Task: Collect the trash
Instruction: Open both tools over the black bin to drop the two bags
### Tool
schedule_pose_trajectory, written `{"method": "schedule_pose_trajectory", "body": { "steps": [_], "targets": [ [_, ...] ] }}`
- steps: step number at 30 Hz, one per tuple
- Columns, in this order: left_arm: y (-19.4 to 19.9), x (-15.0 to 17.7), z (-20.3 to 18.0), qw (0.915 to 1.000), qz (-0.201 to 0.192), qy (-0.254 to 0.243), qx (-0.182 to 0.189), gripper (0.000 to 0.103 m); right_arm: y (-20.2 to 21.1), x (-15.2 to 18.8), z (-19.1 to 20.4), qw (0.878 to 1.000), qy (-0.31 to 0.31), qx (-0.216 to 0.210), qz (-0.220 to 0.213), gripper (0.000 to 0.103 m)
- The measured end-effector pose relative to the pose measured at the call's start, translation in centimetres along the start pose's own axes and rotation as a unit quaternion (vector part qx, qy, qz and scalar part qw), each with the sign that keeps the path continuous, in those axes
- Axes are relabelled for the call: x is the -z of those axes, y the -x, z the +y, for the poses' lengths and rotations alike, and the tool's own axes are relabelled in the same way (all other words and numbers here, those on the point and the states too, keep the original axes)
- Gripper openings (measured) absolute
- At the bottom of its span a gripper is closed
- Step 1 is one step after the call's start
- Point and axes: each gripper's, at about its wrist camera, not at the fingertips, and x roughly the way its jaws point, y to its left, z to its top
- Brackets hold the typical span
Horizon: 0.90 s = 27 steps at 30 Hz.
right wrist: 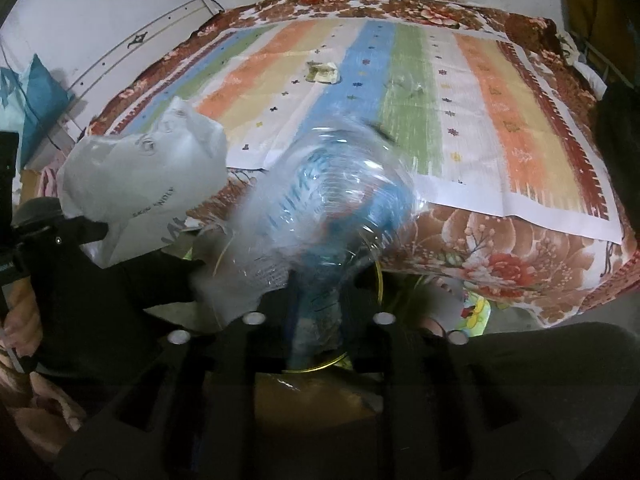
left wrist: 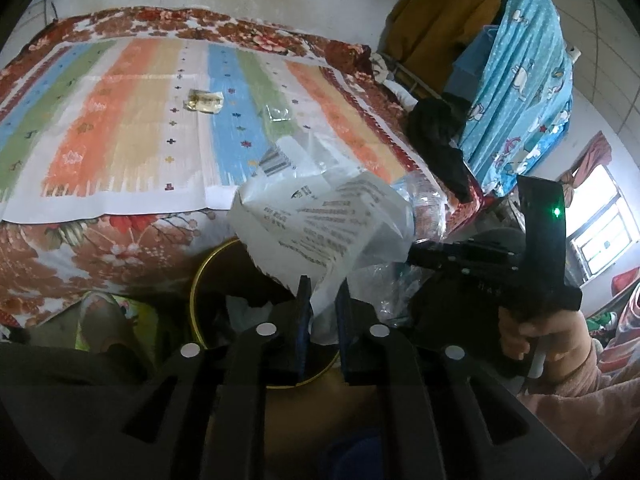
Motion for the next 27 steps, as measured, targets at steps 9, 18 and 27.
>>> {"method": "schedule_pose_trajectory", "body": {
  "steps": [9,18,27],
  "targets": [
    [-0.7,-0.6,-0.1,1.0000,-0.001,0.005,-0.005,0.048,-0.8,-0.3,0.2,1.000,0.001,-0.017,0.016,0.057],
    [-0.4,-0.6,0.2,0.9997,-0.010,0.010,-0.021,0.055,-0.7,-0.4,0.4,1.000,0.000,-0.026,0.010,0.058],
    [-1.6,-1.4,0.8,0.9970,0.010,0.017,-0.075,0.060,-0.7,-1.1,0.4,1.000,0.005,-0.026,0.006,0.059]
  ]
}}
